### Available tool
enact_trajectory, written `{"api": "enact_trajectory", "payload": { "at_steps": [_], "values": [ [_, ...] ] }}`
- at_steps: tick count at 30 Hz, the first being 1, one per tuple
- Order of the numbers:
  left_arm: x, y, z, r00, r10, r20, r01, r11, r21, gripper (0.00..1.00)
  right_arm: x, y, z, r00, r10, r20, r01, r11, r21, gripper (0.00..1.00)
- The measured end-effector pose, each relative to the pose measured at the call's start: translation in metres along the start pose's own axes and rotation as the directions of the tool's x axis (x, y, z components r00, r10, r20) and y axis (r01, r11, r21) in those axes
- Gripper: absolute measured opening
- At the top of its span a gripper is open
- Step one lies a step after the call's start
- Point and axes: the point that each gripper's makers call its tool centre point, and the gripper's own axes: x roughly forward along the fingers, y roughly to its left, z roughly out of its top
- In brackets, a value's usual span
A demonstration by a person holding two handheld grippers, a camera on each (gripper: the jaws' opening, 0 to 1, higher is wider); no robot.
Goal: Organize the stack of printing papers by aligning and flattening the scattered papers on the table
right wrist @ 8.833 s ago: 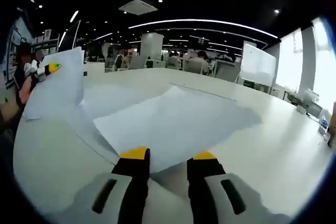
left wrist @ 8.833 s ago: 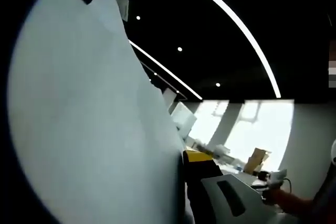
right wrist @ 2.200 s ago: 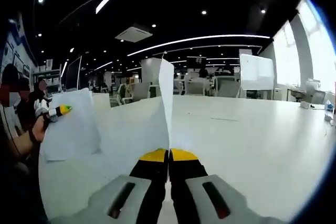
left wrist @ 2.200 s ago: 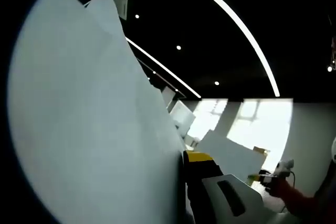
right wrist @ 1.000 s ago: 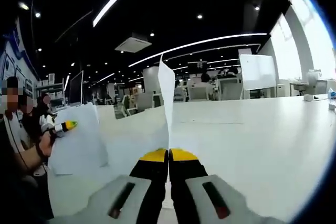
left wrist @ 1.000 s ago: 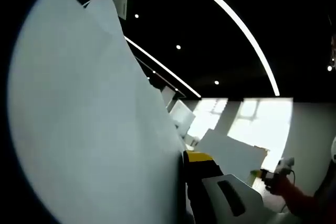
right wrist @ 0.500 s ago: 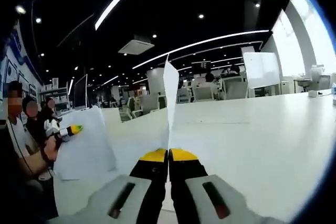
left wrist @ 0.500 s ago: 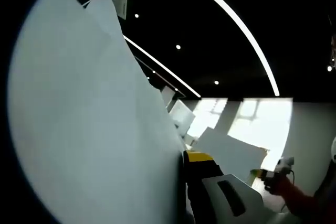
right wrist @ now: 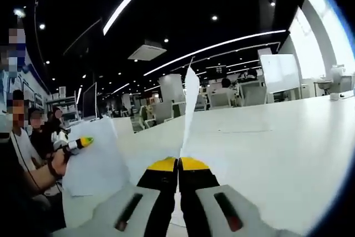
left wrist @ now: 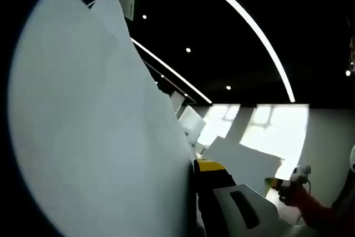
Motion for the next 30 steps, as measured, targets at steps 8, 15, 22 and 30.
{"api": "enact_trajectory", "payload": {
  "at_steps": [8, 15, 22, 30],
  "values": [
    [0.0, -0.001, 0.0, 1.0, -0.002, 0.001, 0.002, 1.0, -0.002, 0.1, 0.002, 0.004, 0.002, 1.0, 0.01, 0.0, -0.01, 1.0, -0.001, 0.0],
    [0.0, 0.0, 0.0, 1.0, -0.003, 0.002, 0.003, 1.0, -0.004, 0.1, 0.006, 0.008, 0.006, 1.0, 0.024, 0.006, -0.024, 1.0, 0.006, 0.0],
    [0.0, 0.001, 0.001, 1.0, -0.006, 0.003, 0.006, 1.0, -0.009, 0.1, 0.009, 0.017, 0.012, 0.999, 0.04, 0.016, -0.04, 0.999, 0.0, 0.0],
    [0.0, 0.001, 0.001, 1.0, -0.007, 0.002, 0.007, 1.0, -0.008, 0.1, 0.015, 0.027, 0.019, 0.997, 0.069, 0.028, -0.069, 0.998, -0.004, 0.0]
  ]
}}
